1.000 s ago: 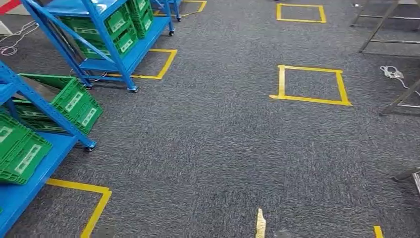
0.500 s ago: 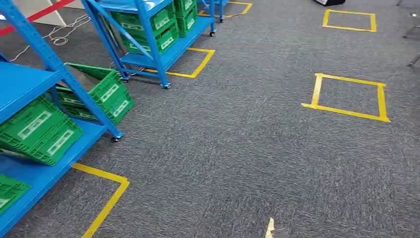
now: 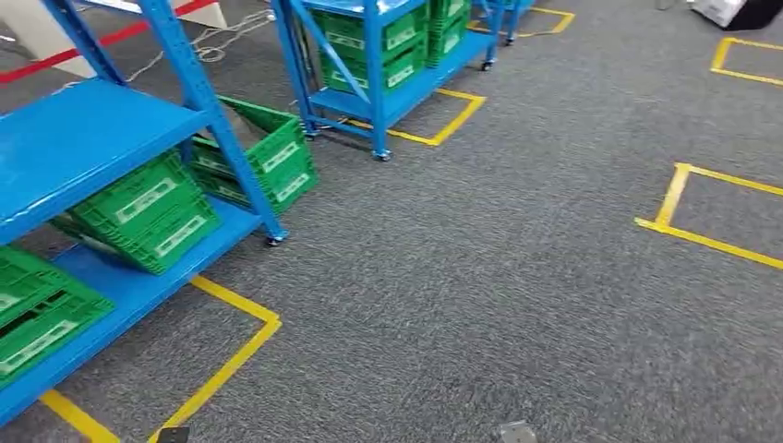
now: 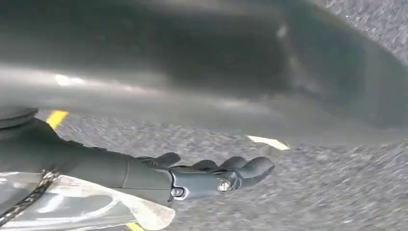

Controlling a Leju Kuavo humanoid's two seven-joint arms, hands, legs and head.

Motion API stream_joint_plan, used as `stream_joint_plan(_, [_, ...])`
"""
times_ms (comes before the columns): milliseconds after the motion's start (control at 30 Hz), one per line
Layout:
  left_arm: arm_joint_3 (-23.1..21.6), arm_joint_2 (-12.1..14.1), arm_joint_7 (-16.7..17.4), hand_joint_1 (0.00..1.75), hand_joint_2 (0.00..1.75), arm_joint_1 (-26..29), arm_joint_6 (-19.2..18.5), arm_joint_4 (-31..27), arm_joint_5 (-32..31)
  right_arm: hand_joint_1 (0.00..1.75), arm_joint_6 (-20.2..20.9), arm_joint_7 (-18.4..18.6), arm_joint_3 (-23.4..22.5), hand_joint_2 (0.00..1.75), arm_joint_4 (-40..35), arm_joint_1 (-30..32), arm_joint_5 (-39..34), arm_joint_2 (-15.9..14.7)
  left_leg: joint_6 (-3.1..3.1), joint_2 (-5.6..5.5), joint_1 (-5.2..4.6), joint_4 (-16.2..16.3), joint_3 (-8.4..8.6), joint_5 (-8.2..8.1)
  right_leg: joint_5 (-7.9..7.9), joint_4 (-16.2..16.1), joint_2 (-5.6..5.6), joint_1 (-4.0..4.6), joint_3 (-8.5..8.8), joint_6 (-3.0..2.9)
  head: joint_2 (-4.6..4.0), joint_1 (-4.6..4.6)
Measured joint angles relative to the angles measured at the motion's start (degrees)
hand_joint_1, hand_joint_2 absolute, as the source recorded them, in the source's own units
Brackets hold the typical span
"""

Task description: Take the parts from the cabinet and place them on the table.

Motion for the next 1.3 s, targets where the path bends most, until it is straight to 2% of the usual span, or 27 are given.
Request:
stream_joint_plan(100, [0.33, 0.56, -1.68, 0.0, 0.0, 0.37, -0.76, 0.0, -0.96, 0.0, 0.65, 2.9, 0.54, 0.0, 0.07, 0.09, 1.87, 0.2, -0.92, -1.7, 0.37, -0.15, -0.39, 0.4, 0.38, -0.34, -1.56, 0.02, 0.16, -1.08, 0.0, 0.11])
stream_joint_plan(167, [0.37, 1.01, -2.27, 0.0, 0.0, 0.23, -0.79, 0.0, -0.77, 0.0, 0.7, 3.47, 1.16, 0.0, 0.09, 0.12, 2.57, 0.24, -1.61, 3.37, 0.09, 3.25, -1.84, -1.97, 0.32, -0.48, -3.06, -0.01, 0.46, -1.84, 0.0, -0.52])
stream_joint_plan(200, [0.41, 1.18, -2.42, 0.0, 0.0, 0.07, -0.94, 0.0, -0.61, 0.0, 0.76, 3.62, 1.22, 0.0, 0.09, 0.23, 2.66, 0.24, -1.87, 4.57, 0.19, 7.32, -3.76, -4.02, 0.2, -0.48, -3.88, 0.15, 0.5, -2.1, 0.0, -0.46])
stream_joint_plan(267, [0.46, 1.51, -2.6, 0.0, 0.0, -0.04, -1.03, 0.0, -0.61, 0.0, 0.87, 4.02, 1.38, 0.0, 0.09, 0.48, 2.73, 0.2, -2.09, 5.29, 0.37, 15.85, -7.87, -7.33, -0.04, -0.47, -5.59, 0.37, 0.58, -2.37, 0.0, -0.44])
stream_joint_plan(300, [0.5, 1.68, -2.62, 0.0, 0.0, 0.04, -1.05, 0.0, -0.59, 0.0, 0.85, 4.13, 1.42, 0.0, 0.09, 0.53, 2.71, 0.13, -2.12, 5.37, 0.41, 17.61, -8.75, -7.4, -0.14, -0.47, -6.35, 0.43, 0.66, -2.47, 0.0, -0.5])
stream_joint_plan(333, [0.59, 1.81, -2.62, 0.0, 0.0, 0.16, -1.05, 0.0, -0.53, 0.0, 0.85, 4.06, 1.51, 0.0, 0.09, 0.51, 2.71, 0.13, -2.0, 5.42, 0.4, 16.39, -8.07, -5.92, -0.27, -0.47, -7.03, 0.52, 0.83, -2.44, 0.0, -0.46])
stream_joint_plan(400, [0.87, 2.16, -2.64, 0.0, 0.0, 0.29, -1.07, 0.0, -0.48, 0.0, 0.85, 4.06, 1.59, 0.0, 0.09, 0.39, 2.73, 0.15, -1.24, 5.96, 0.24, 7.99, -3.82, -1.06, -0.58, -0.48, -8.21, 0.76, 1.39, -2.37, 0.0, -0.68])
stream_joint_plan(433, [0.9, 2.29, -2.71, 0.0, 0.0, 0.25, -1.05, 0.0, -0.48, 0.0, 0.81, 3.93, 1.6, 0.0, 0.09, 0.35, 2.69, 0.15, -0.51, 7.39, -0.14, 3.03, -1.25, 0.95, -0.79, -0.49, -8.81, 0.9, 1.73, -2.34, 0.0, -0.74])
stream_joint_plan(467, [0.92, 2.58, -2.75, 0.0, 0.0, 0.07, -1.0, -0.02, -0.46, 0.0, 0.7, 3.76, 1.6, 0.0, 0.11, 0.35, 2.51, 0.17, 0.24, 10.46, -0.92, 0.8, 0.03, -0.09, -1.03, -0.54, -9.36, 1.04, 1.79, -2.05, 0.0, -0.59])
stream_joint_plan(500, [0.94, 2.51, -2.77, 0.0, 0.0, -0.24, -1.03, -0.02, -0.33, 0.0, 0.37, 3.32, 1.6, 0.0, 0.11, 0.35, 2.25, 0.15, 0.45, 10.39, -1.09, 0.22, 0.08, -0.14, -1.21, -0.48, -9.8, 1.24, 1.58, -1.61, 0.0, -0.81])
stream_joint_plan(600, [1.66, 2.75, -2.95, 0.0, 0.0, 0.02, -2.52, -0.02, 1.38, 0.0, 0.02, 1.83, 1.57, 0.0, 0.11, -0.08, 0.67, 0.09, 0.96, 8.5, -1.15, -0.4, -0.19, 0.16, -1.27, -1.11, -11.78, 1.39, 2.67, -0.9, 0.0, -0.85])
stream_joint_plan(633, [2.1, 2.67, -3.17, 0.0, 0.0, 0.08, -3.13, -0.02, 2.03, 0.0, -0.02, 1.24, 1.51, 0.0, 0.09, -0.11, -0.09, 0.02, 1.13, 7.93, -0.33, -1.32, 0.6, 0.81, -1.8, -0.79, -9.96, 1.2, 2.25, -0.46, 0.0, -0.68])
stream_joint_plan(667, [2.47, 2.67, -3.6, 0.0, 0.0, -0.01, -3.54, -0.02, 2.58, 0.0, -0.04, 0.46, 1.38, 0.0, 0.09, -0.15, -0.52, -0.11, 1.46, 7.43, -0.17, -1.56, 0.66, 0.97, -3.07, 0.76, -7.1, 1.14, 1.7, -0.36, 0.0, -0.5])
stream_joint_plan(700, [2.69, 2.75, -4.33, 0.0, 0.0, -0.27, -4.07, -0.02, 2.73, 0.0, -0.02, 0.06, 1.33, 0.0, 0.09, -0.18, -0.59, -0.11, 1.57, 6.74, -0.08, -1.56, 0.45, 1.04, -5.06, 4.3, -5.64, 1.06, 0.06, -0.25, 0.0, -0.35])
stream_joint_plan(767, [2.8, 2.56, -6.71, 0.0, 0.0, -0.52, -4.92, -0.02, 2.73, 0.0, -0.02, -0.11, 1.31, 0.0, 0.09, 0.0, -0.44, -0.44, 1.6, 5.22, -0.07, -1.53, 0.26, 1.04, -9.12, 13.81, -4.81, 0.82, -4.74, 0.12, 0.0, -0.17])
stream_joint_plan(800, [2.86, 2.54, -7.28, 0.0, 0.0, -0.49, -4.94, -0.02, 2.73, 0.0, 0.0, 0.0, 1.27, 0.0, 0.09, 0.06, -0.29, -0.48, 1.59, 4.44, -0.06, -1.5, 0.28, 1.04, -9.37, 16.56, -4.77, 0.81, -6.42, 0.26, 0.0, -0.17])
stream_joint_plan(867, [3.04, 2.54, -7.3, 0.0, 0.0, -0.48, -4.96, -0.02, 2.66, 0.0, 0.31, 0.08, 1.22, 0.0, 0.09, 0.05, 0.59, -0.52, 1.48, 2.97, 0.08, -1.43, 0.47, 0.99, -5.48, 13.08, -4.72, 0.73, -5.61, 0.37, 0.0, -0.2])
stream_joint_plan(900, [3.12, 2.54, -7.04, 0.0, 0.0, -0.53, -4.98, -0.02, 2.56, 0.0, 0.57, 0.08, 1.27, 0.0, 0.09, -0.02, 1.24, -0.55, 1.27, 2.14, 0.2, -1.28, 0.6, 0.89, -2.24, 8.04, -4.38, 0.6, -3.51, 0.48, 0.0, -0.2])
stream_joint_plan(933, [3.19, 2.54, -6.99, 0.0, 0.0, -0.56, -5.01, -0.02, 2.58, 0.0, 0.7, 0.06, 1.36, 0.0, 0.09, -0.01, 1.73, -0.55, 0.92, 1.45, 0.31, -0.96, 0.65, 0.67, 0.72, 2.47, -3.03, 0.31, -1.16, 0.59, 0.0, -0.2])
stream_joint_plan(967, [3.26, 2.54, -6.99, 0.0, 0.0, -0.67, -5.07, -0.02, 2.71, 0.0, 0.74, 0.06, 1.42, 0.0, 0.09, 0.0, 1.99, -0.52, 0.59, 0.97, 0.39, -0.81, 0.43, 0.55, -0.21, 0.58, 0.05, 0.0, -0.06, 0.58, 0.0, -0.11])
stream_joint_plan(1000, [3.41, 2.49, -7.06, 0.0, 0.0, -0.92, -5.2, -0.02, 3.01, 0.0, 0.87, 0.13, 1.53, 0.0, 0.15, 0.03, 2.31, -0.52, 0.19, 0.19, 0.04, 0.09, -0.1, 0.34, -0.27, -0.8, 0.33, -0.09, 0.31, 0.19, 0.0, -0.02])
stream_joint_plan(1100, [4.04, 2.21, -7.8, 0.0, 0.0, -0.73, -5.4, -0.02, 3.6, 0.0, 0.96, 0.61, 1.57, 0.0, 0.15, 0.02, 2.51, -0.63, -0.81, -1.54, 0.4, -0.33, -0.61, 0.96, -0.17, -0.2, -1.33, 0.32, 0.58, -0.86, 0.0, 0.0])
stream_joint_plan(1133, [4.22, 2.27, -8.0, 0.0, 0.0, -0.74, -5.4, -0.02, 3.78, 0.0, 1.05, 0.67, 1.6, 0.0, 0.13, -0.03, 2.55, -0.63, -1.03, -1.03, 0.45, 0.1, -0.76, 0.54, 0.14, -0.62, -2.15, -0.2, 0.77, -1.41, 0.0, -0.02])
stream_joint_plan(1167, [4.26, 2.05, -8.17, 0.0, 0.0, -0.78, -5.4, -0.02, 3.91, 0.0, 1.09, 0.74, 1.6, 0.0, 0.13, -0.08, 2.58, -0.7, -1.35, 2.08, 0.06, 1.54, -1.36, -0.42, 0.04, -0.65, -2.74, -0.09, 0.93, -1.84, 0.0, -0.24])
stream_joint_plan(1200, [4.3, 1.99, -8.22, 0.0, 0.0, -1.0, -5.4, -0.02, 3.95, 0.0, 1.09, 0.74, 1.6, 0.0, 0.13, -0.06, 2.55, -0.72, -1.64, 3.9, 0.17, 4.97, -3.03, -2.39, -0.11, -0.65, -3.57, 0.02, 1.01, -2.2, 0.0, -0.7])
stream_joint_plan(1267, [4.44, 1.88, -8.39, 0.0, 0.0, -1.33, -5.4, -0.02, 4.13, 0.0, 1.07, 0.83, 1.6, 0.0, 0.13, 0.12, 2.4, -0.98, -1.98, 5.21, 0.4, 14.53, -7.58, -6.49, -0.38, -0.64, -5.48, 0.28, 1.14, -2.58, 0.0, -0.63])
stream_joint_plan(1300, [4.59, 1.86, -8.83, 0.0, 0.0, -1.3, -5.4, -0.02, 4.33, 0.0, 1.09, 0.85, 1.6, 0.0, 0.13, 0.11, 2.38, -1.18, -2.08, 5.33, 0.48, 17.45, -8.98, -7.14, -0.48, -0.63, -6.2, 0.33, 1.19, -2.59, 0.0, -0.66])
